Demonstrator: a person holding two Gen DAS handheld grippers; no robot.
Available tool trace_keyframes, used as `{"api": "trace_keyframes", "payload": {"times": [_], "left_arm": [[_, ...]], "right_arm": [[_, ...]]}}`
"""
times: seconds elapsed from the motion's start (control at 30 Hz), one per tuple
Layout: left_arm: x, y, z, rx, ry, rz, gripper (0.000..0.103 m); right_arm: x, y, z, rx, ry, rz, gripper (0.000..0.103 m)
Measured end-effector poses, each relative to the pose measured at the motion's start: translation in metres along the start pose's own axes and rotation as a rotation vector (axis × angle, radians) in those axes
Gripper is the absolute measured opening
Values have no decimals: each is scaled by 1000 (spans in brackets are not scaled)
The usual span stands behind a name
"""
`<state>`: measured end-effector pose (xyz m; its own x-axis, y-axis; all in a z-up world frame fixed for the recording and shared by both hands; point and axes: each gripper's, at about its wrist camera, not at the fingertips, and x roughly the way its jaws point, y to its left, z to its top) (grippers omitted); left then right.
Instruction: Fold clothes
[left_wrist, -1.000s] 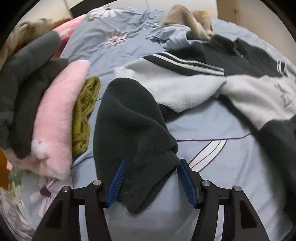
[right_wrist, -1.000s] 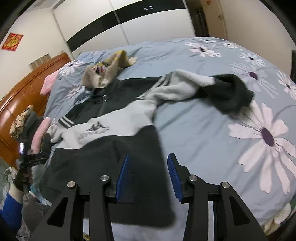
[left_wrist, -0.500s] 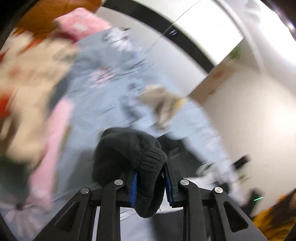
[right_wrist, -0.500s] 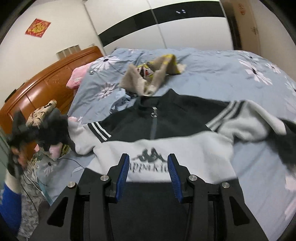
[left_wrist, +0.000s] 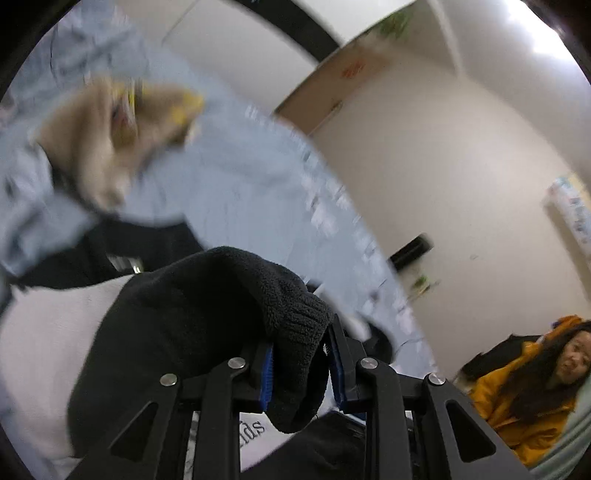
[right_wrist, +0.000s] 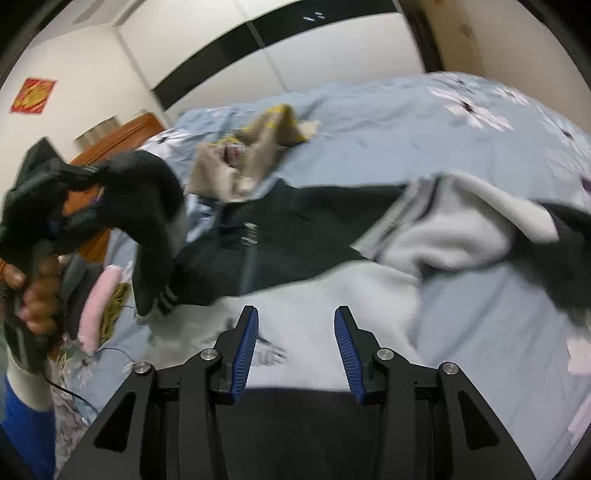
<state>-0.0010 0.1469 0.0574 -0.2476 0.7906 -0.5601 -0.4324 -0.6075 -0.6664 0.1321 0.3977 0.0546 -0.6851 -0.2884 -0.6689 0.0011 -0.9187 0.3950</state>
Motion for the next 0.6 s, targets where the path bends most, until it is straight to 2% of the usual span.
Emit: {"api": "trace_keyframes", "payload": {"times": [0.1,0.17,0.27,0.33,0.4,0.5,0.57,0.6], "left_arm": [[54,10,-12,-22,89,94,27],[78,17,-20,-47,134,123,31],[87,19,-28,-89,177,97,47],[71,14,-33,-110,181,19,71],[45,11,-32,-103,160,-28,73],[-16,10,-41,-32,47,55,77],[-53,16,-53,37,-60,186,83],[-74,24,-65,74,-132,295,86]], "right_arm": [[-4,-27,-15,48,29,-39,44],[-8,-42,-25,78,46,-60,44],[-12,-57,-33,114,61,-75,44],[-14,-60,-35,131,60,-71,44],[-14,-57,-32,139,47,-47,44],[-10,-48,-24,135,27,-5,44],[-1,-36,-15,120,16,28,44],[6,-31,-9,114,15,44,44]]}}
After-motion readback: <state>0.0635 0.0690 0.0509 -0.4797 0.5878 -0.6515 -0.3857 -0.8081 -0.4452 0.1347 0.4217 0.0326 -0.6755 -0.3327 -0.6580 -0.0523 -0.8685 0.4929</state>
